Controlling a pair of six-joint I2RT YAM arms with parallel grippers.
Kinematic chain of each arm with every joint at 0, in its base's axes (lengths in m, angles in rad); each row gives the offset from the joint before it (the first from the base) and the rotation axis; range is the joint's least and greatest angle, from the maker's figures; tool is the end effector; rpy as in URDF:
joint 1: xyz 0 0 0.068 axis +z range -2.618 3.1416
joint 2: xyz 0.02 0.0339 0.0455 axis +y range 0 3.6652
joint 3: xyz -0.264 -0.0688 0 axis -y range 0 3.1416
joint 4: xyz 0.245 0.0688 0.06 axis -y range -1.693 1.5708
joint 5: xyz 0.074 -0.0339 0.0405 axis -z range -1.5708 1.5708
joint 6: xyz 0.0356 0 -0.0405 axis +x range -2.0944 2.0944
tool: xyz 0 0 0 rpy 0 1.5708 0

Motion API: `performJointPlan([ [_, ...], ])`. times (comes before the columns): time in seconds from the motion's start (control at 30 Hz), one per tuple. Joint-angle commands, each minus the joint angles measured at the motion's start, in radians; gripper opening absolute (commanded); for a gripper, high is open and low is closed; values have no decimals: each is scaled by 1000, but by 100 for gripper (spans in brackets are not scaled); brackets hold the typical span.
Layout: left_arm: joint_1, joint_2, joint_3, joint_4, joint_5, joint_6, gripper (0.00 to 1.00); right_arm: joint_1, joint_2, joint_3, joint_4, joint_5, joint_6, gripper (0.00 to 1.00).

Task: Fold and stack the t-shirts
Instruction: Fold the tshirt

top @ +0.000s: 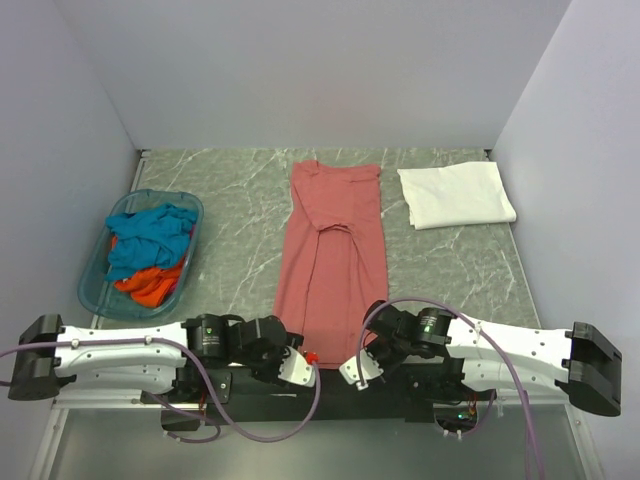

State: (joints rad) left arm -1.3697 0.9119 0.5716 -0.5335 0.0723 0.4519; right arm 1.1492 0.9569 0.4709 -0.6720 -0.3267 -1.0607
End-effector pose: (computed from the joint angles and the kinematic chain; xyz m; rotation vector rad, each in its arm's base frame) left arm 0.0334 -0.1765 0.2131 1.9988 1.5096 -0.4843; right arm 0.0533 0.1468 0.1692 -2.4604 1.1324 0.4708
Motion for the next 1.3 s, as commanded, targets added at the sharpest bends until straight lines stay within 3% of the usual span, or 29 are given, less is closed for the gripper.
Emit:
performJointPlan([
  [0.0,-12,16,-39,75,-31,53,62,-17,-12,-6,28,-21,-12,0],
  [0.23,-12,88,-75,147,-55,102,59,-26,-30,-12,34,-25,-4,0],
  [0.37,-11,88,-121,208,-69,113,48,-28,-32,-14,35,-25,-2,0],
  [0.6,-8,125,-147,248,-97,133,39,-37,-46,-14,32,-31,-7,0],
  [1.0,-2,185,-148,245,-80,142,38,-54,-66,-20,35,-35,-5,0],
  [1.2,-2,222,-153,234,-55,142,21,-63,-81,-23,37,-37,-7,0],
  [1.27,-2,229,-150,231,-52,143,5,-65,-86,-25,37,-37,-5,0],
])
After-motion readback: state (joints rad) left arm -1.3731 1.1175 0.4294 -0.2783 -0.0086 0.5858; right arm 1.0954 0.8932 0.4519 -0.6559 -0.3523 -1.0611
